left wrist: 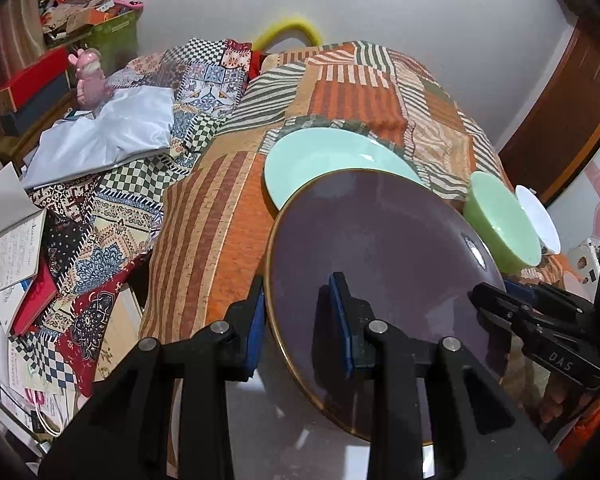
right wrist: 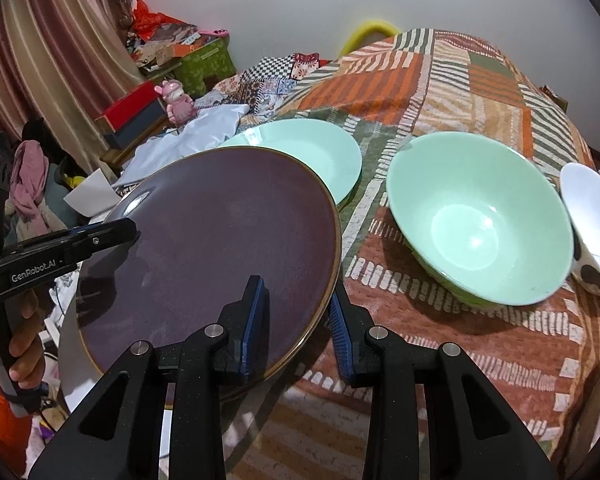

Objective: Organize plates and bowls

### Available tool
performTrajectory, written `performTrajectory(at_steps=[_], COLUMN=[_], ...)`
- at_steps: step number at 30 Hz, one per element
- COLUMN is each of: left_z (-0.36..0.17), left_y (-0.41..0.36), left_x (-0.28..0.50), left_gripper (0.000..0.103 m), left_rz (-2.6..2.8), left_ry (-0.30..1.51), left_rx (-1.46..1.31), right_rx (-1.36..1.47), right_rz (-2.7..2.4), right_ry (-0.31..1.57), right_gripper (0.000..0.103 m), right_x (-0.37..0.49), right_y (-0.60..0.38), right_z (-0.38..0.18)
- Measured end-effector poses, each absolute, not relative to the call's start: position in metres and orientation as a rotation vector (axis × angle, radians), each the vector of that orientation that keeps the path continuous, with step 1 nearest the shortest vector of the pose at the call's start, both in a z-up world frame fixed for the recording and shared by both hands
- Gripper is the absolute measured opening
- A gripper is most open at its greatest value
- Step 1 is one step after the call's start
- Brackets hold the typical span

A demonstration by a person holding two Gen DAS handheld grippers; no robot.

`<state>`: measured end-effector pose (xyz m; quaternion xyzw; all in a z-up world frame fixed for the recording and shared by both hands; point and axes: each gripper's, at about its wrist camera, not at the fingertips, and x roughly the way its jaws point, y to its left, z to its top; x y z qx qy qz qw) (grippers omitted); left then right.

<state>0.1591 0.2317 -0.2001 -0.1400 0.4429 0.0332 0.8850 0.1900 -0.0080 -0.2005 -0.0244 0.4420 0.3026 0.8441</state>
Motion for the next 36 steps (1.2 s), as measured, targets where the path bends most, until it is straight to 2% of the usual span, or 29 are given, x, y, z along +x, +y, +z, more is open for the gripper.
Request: performTrajectory(at_steps=[21, 36], left_z=[-0.158, -0.149], left_y=[0.179, 0.125], left_x=[0.111, 0.086], left_gripper=[0.030, 0.030], left_rz=[0.025, -0.002], left_ry=[0.861, 0.864], left_rx=[-0.262, -0.244], right_rx=[-0.027, 0.015], right_rz=[0.608, 0.576], right_ry=[0.846, 0.828], right_gripper=[0.029, 0.029], right_x=[0.148, 0.120], right_y=[-0.059, -0.108], right_z=[-0.163, -0.165])
